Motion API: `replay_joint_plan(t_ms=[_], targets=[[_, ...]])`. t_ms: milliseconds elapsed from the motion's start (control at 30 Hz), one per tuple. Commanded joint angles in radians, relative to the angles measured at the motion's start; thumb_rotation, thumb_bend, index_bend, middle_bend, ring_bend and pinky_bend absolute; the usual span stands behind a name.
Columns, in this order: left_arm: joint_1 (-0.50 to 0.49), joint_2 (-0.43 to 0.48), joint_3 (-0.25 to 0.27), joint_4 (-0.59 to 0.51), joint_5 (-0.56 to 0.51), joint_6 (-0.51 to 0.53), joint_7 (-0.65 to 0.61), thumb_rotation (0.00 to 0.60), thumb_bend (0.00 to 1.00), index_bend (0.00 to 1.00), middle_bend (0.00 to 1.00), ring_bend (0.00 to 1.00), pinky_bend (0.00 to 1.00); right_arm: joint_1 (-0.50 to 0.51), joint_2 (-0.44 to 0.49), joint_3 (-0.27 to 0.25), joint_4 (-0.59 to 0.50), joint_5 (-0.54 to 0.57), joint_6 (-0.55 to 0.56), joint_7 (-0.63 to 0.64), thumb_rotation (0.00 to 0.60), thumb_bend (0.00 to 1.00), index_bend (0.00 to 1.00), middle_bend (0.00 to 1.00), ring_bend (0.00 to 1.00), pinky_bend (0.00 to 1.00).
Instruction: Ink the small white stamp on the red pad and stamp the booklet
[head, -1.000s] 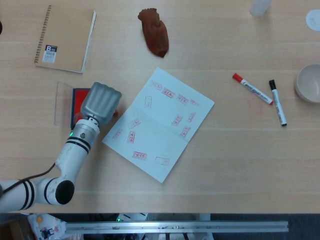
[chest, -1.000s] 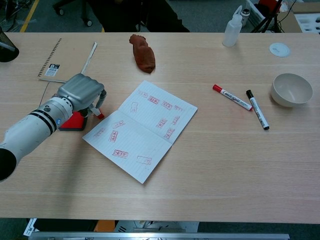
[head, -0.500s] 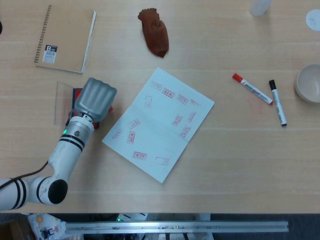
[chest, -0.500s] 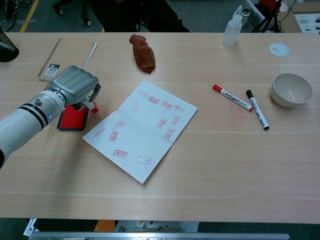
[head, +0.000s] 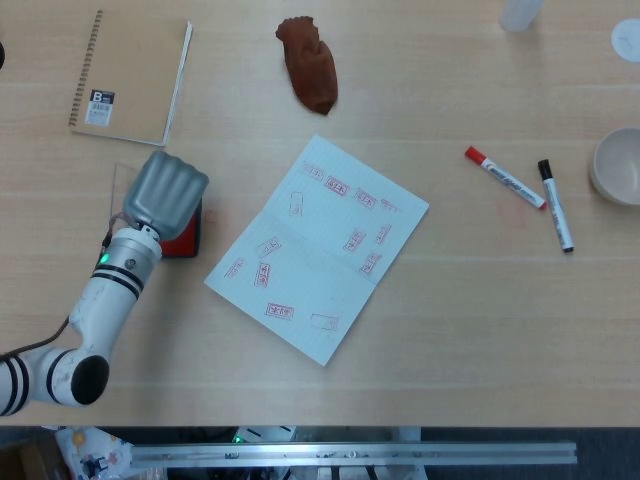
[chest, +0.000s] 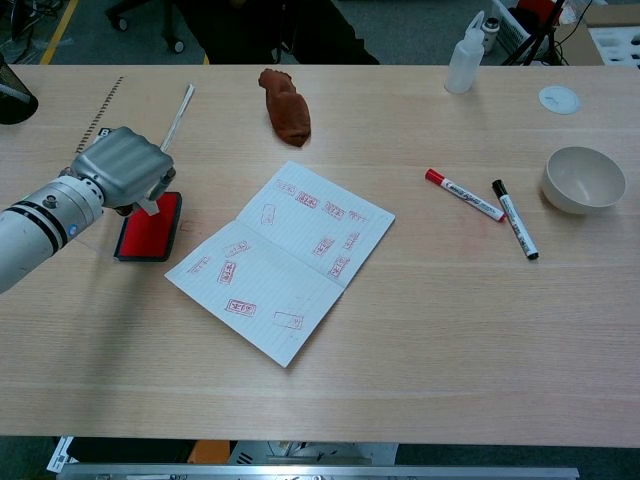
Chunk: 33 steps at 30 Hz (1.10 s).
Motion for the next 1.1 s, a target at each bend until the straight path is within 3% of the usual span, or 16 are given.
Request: replay_joint_plan(t_ms=[33,1100], targets=[[0.003,-0.004,0.004,0.013,-0.001,-0.008,-0.003,0.600,0.28,0.61,1.00,1.00,1.00,-0.001,0.000,0.000,-0.002,0.000,0.002,-0.001,0.600,0.20,0.20,0.32,0.25,0.37],[-0.023,-0.069,-0.009,0.103,-0.044,-0.067,0.010,0.600,0.28,0.61,1.00,1.00,1.00,-0.014,0.006,0.001,-0.001,0.008,0.011,-0.001,0.600,0.20,0.20,0.32,0.25,0.37]])
